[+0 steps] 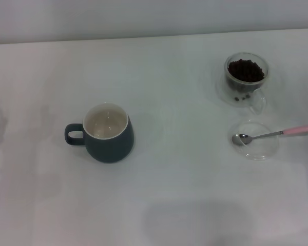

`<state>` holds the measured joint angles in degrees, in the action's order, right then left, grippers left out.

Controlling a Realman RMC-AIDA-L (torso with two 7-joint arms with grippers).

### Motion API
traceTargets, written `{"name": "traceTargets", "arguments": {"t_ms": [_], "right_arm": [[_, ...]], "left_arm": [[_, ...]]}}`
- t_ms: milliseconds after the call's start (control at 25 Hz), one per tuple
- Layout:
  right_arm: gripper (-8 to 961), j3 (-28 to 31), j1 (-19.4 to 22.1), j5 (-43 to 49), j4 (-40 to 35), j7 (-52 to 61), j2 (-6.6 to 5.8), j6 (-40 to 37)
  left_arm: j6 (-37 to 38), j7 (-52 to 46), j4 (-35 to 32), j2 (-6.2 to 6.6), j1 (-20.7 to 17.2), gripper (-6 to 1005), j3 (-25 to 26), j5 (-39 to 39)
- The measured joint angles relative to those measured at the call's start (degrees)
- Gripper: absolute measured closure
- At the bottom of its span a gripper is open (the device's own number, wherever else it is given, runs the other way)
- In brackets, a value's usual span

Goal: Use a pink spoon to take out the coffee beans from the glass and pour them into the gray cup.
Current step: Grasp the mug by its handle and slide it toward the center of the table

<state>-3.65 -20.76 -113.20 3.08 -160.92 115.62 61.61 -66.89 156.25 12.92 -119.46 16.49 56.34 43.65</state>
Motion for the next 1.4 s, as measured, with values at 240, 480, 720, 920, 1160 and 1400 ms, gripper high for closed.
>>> {"name": "traceTargets", "arguments": {"t_ms": [240, 480, 720, 920, 1160, 1400], "right_arm": [[112, 0.0, 0.1, 0.0, 0.4, 0.0, -0.05, 0.1], [112, 0.0, -0.2, 0.0, 0.4, 0.0, -0.04, 0.2], [113, 0.0, -0.4, 0.0, 0.4, 0.0, -0.04, 0.2], [113, 0.0, -1.0, 0.0, 0.4, 0.0, -0.06, 0.2], [113, 0.0, -1.7, 0.0, 0.0, 0.0, -0.10, 0.1], [113, 0.0, -2.7, 0.0, -0.1, 0.0, -0.13, 0.1]], "left_arm": [[0.0, 0.1, 0.0, -0.08, -0.1, 179, 0.0, -0.1], [0.0, 0.2, 0.0, 0.06, -0.1, 178, 0.0, -0.2], [-0.9, 0.3, 0.0, 0.16, -0.6, 180, 0.0, -2.5], [-4.8, 0.2, -0.1, 0.24, -3.4, 181, 0.0, -6.4], [-10.7, 0.0, -3.6, 0.40, -5.7, 182, 0.0, -15.0], [-11.5, 0.3, -6.5, 0.75, -4.5, 182, 0.0, -22.9]]}}
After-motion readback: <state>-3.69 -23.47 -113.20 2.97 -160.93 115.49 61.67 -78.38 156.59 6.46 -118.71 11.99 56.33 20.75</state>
